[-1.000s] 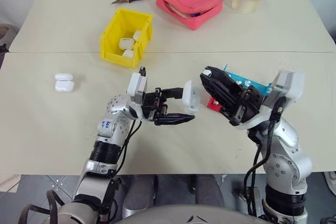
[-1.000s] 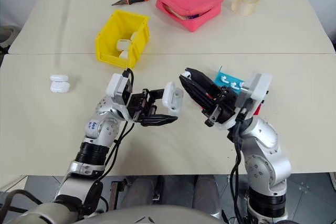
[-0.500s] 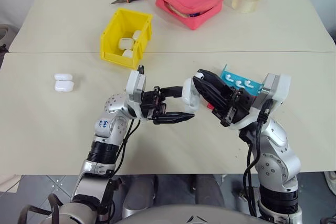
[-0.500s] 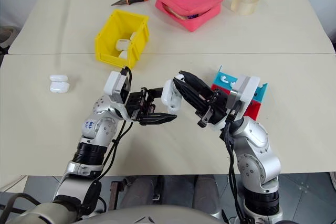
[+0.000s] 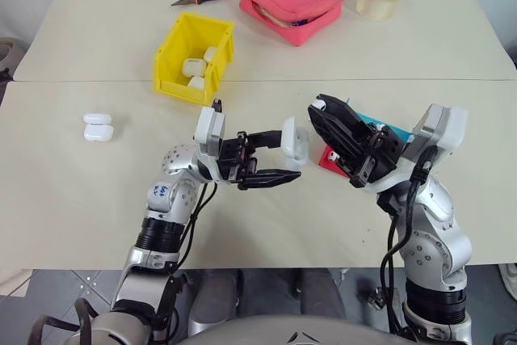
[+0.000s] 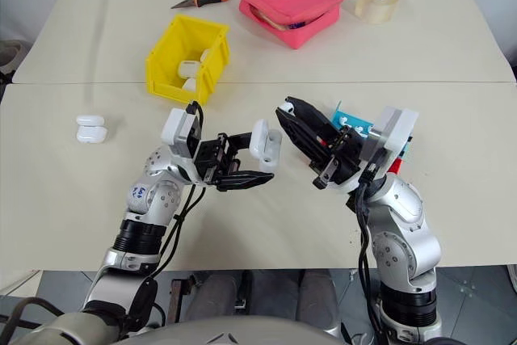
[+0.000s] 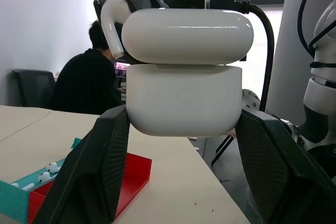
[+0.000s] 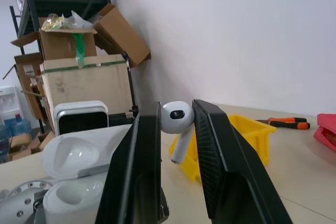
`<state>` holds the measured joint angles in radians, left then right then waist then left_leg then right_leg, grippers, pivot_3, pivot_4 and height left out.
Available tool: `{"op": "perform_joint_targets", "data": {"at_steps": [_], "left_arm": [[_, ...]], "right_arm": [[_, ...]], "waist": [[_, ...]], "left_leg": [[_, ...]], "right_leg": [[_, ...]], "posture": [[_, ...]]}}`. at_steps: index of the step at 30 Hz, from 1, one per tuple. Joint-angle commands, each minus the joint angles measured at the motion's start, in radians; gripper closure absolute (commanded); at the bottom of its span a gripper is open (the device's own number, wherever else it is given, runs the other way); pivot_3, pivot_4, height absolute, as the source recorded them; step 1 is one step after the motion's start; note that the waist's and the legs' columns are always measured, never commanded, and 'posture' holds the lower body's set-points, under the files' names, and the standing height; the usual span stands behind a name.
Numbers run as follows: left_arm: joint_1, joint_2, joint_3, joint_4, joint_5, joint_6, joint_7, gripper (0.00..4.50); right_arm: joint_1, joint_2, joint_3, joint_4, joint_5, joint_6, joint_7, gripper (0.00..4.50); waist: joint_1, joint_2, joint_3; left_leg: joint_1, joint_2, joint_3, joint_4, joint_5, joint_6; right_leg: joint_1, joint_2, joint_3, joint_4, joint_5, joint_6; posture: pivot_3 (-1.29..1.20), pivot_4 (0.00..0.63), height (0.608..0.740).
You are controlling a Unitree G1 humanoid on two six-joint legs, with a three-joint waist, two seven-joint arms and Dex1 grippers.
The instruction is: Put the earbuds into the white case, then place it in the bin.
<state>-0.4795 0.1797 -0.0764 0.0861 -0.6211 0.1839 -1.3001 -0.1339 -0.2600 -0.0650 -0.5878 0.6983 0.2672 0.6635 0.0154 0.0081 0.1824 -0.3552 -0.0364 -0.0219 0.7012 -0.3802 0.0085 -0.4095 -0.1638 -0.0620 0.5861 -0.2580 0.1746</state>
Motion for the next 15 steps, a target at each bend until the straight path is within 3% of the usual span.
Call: {"op": "perform_joint_targets", "data": {"at_steps": [1, 15], "left_arm": [[-0.007, -0.007, 0.007, -0.025, -0.015, -0.011, 0.000, 1.79], [-0.006, -0.009, 0.013, -0.022, -0.013, -0.020, 0.000, 1.79]], "right_arm": [[0.016, -0.002, 0.028, -0.062, 0.028, 0.004, -0.015, 3.74], [0.089, -0.024, 0.078, -0.019, -0.020, -0.030, 0.002, 3.74]], "waist": [[0.000, 0.000, 0.000], [0.001, 0.000, 0.000]], "left_leg": [[0.000, 0.000, 0.000, 0.000, 0.000, 0.000], [0.000, 0.000, 0.000, 0.000, 0.000, 0.000]], "right_leg": [[0.000, 0.000, 0.000, 0.000, 0.000, 0.000], [0.000, 0.000, 0.000, 0.000, 0.000, 0.000]], "posture": [[0.00, 0.150, 0.740], [0.00, 0.150, 0.740]]}}
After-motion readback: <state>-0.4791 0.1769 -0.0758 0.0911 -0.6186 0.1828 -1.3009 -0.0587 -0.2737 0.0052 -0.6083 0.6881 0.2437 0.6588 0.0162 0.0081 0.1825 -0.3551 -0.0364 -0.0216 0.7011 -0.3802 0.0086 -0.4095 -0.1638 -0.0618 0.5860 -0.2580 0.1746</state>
